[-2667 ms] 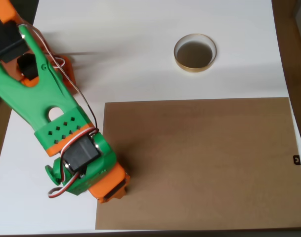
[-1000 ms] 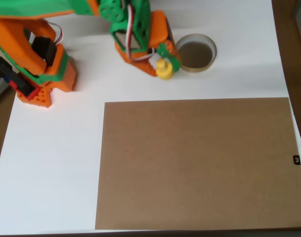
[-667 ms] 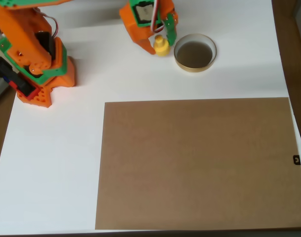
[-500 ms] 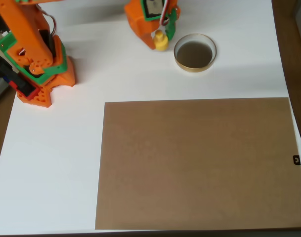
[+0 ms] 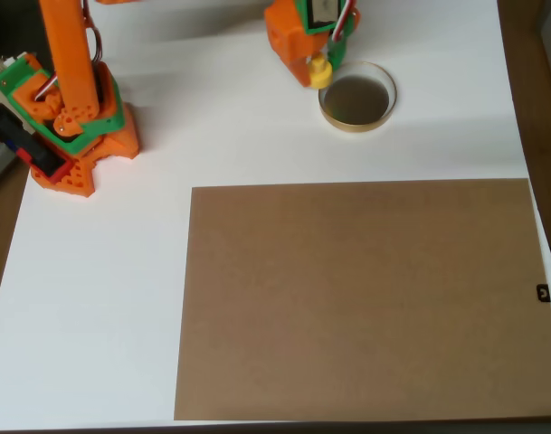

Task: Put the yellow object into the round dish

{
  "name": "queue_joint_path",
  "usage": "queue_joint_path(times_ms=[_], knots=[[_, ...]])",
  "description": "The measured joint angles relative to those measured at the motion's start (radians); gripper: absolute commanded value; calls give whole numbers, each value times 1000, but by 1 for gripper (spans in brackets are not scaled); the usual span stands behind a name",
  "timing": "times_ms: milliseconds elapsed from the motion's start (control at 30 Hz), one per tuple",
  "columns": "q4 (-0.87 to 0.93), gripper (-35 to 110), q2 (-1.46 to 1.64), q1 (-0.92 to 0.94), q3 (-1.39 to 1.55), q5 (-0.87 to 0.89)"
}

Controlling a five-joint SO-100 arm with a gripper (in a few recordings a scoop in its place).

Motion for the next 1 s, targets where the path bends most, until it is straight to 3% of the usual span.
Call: queue_joint_path(times_ms=[467,1000], knots=[[-52,-1,-178,91,-163,28],[-34,0,-259,52,-278,55]])
